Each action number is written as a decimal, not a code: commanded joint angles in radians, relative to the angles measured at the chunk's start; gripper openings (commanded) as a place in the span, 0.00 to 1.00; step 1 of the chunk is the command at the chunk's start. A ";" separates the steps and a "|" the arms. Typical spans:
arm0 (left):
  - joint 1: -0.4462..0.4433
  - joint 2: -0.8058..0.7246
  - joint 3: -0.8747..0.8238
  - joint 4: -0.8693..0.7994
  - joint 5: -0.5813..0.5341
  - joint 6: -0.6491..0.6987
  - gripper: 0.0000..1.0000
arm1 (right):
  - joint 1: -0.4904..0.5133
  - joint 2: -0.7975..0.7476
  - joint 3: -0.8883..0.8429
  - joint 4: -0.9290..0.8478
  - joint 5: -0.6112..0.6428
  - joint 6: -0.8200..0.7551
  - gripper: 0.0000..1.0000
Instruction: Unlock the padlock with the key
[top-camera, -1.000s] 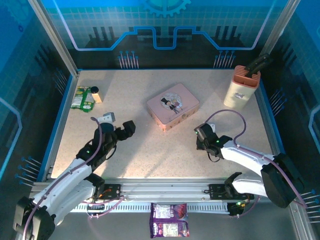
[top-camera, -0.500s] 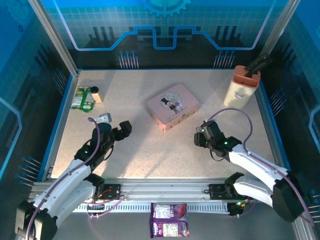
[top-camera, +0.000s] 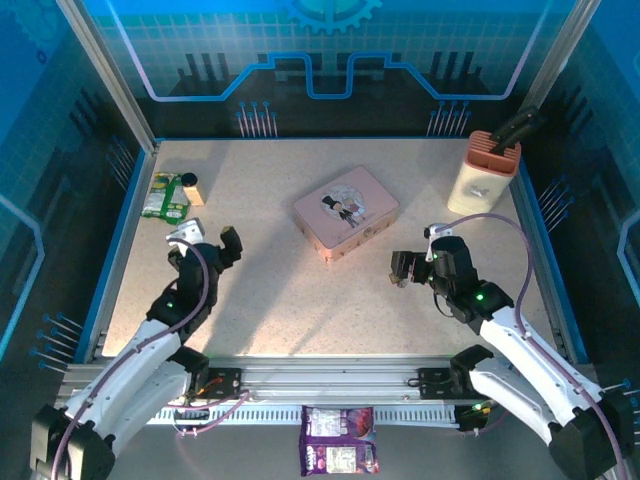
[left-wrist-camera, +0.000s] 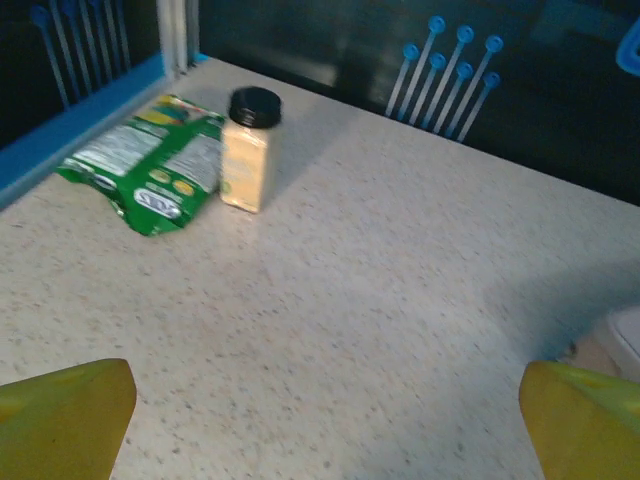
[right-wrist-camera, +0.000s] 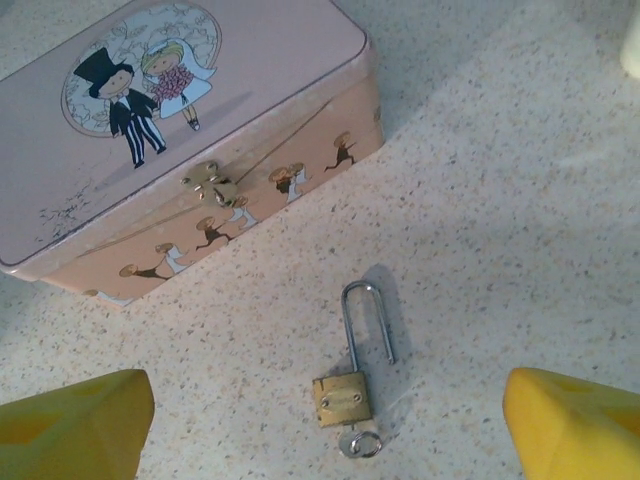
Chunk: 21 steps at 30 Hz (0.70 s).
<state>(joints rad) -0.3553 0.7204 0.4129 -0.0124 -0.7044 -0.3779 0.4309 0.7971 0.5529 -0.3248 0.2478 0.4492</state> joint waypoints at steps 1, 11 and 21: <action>0.010 0.004 -0.077 0.206 -0.187 0.147 0.99 | -0.015 -0.011 0.014 0.045 0.116 -0.107 0.94; 0.101 0.296 -0.176 0.638 -0.022 0.425 0.99 | -0.062 0.076 -0.146 0.508 0.311 -0.438 1.00; 0.203 0.526 -0.186 0.892 0.264 0.442 0.99 | -0.213 0.406 -0.226 0.906 0.197 -0.488 1.00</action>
<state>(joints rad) -0.1749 1.2270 0.2329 0.7338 -0.5533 0.0341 0.2520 1.1660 0.3450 0.3744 0.4980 -0.0059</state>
